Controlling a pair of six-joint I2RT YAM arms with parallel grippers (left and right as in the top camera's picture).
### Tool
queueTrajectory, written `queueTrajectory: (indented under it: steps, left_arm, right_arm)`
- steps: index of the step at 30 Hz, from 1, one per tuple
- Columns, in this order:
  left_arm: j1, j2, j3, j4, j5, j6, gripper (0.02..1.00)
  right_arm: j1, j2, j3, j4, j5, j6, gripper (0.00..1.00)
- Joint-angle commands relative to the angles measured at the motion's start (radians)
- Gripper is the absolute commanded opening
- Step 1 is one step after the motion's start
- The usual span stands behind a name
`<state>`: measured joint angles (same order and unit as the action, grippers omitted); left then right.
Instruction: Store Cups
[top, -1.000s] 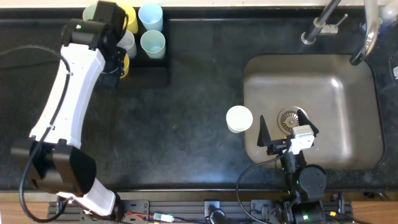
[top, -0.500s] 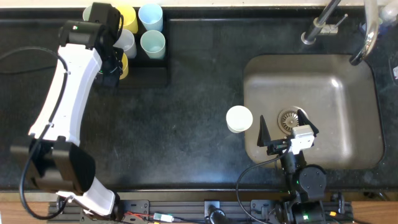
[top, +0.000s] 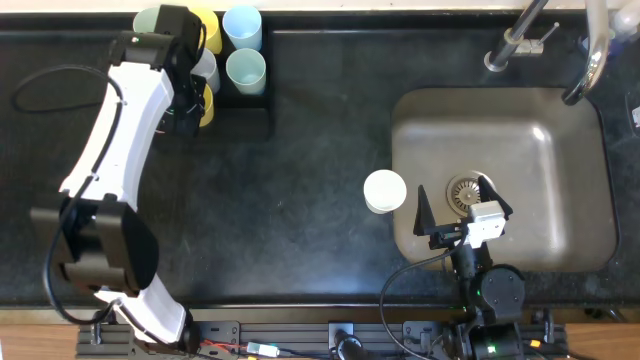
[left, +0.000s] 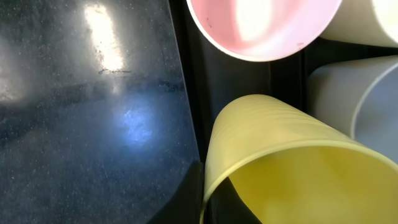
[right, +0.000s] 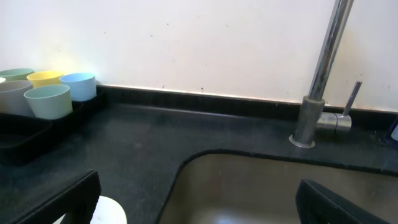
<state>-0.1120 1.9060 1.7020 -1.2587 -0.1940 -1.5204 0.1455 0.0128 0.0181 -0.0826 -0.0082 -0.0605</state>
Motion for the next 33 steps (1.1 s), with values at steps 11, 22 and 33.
queueTrajectory:
  steps: [11,22,33]
  left_arm:
    - [0.018,0.065,-0.003,0.014,-0.005,-0.022,0.071]
    - [0.023,0.094,-0.003,0.046,-0.004,-0.021,0.102]
    - [0.023,0.100,-0.003,0.041,-0.005,-0.013,0.130]
  right_arm:
    - [-0.002,-0.009,-0.013,0.005,0.002,-0.003,0.996]
    - [-0.002,-0.009,-0.013,0.005,0.002,-0.003,0.998]
    - [-0.002,-0.009,-0.013,0.005,0.002,-0.003,0.998]
